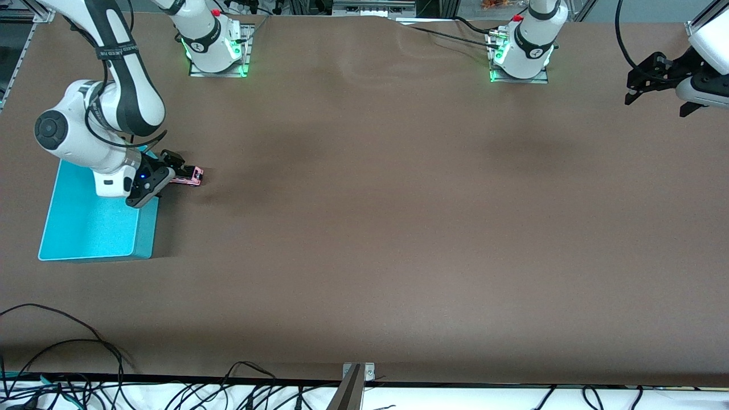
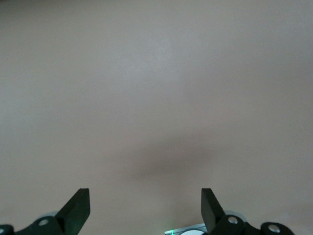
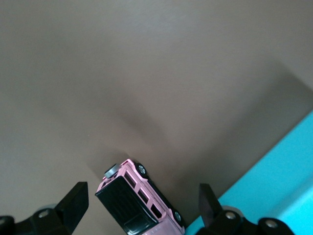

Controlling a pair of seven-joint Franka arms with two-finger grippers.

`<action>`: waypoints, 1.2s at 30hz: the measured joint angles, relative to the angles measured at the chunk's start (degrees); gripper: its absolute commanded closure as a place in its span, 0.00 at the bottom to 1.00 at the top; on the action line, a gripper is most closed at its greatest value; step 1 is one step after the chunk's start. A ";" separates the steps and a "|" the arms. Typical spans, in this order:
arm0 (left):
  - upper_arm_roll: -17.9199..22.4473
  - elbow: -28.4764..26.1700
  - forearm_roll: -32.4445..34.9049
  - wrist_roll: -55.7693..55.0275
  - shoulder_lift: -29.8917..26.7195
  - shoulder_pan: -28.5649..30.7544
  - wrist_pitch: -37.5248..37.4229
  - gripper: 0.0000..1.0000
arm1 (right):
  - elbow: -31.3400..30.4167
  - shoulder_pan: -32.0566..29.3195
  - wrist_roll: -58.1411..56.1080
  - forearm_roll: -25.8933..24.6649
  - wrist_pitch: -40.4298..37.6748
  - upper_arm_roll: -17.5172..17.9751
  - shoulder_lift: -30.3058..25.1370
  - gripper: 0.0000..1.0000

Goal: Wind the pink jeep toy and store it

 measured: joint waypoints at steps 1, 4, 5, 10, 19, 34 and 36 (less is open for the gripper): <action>0.06 0.04 0.00 0.00 0.10 0.04 0.00 0.00 | -0.17 0.02 -0.64 0.00 0.00 0.04 0.18 0.00; 0.13 0.49 0.00 0.00 0.83 0.16 0.01 0.00 | -0.70 0.04 -3.57 0.00 0.00 0.13 0.59 0.00; 0.13 0.86 0.00 0.00 1.30 0.25 0.03 0.00 | -0.89 0.04 -5.01 0.00 0.00 0.13 0.77 0.00; 0.23 2.43 -0.02 0.00 3.85 1.65 0.04 0.00 | -1.53 0.02 -9.73 0.02 1.03 0.12 2.07 0.00; 0.42 3.87 -0.39 0.35 6.32 5.08 0.11 0.00 | -4.38 0.01 -14.88 0.05 4.26 0.11 3.60 0.00; 0.54 5.65 -0.40 -0.83 6.31 5.25 0.07 0.00 | -6.25 0.01 -21.70 0.06 6.42 0.11 5.69 0.32; 0.69 5.74 -0.40 -0.90 6.32 5.38 0.07 0.00 | -6.34 0.01 -22.16 0.08 6.95 0.11 6.05 0.44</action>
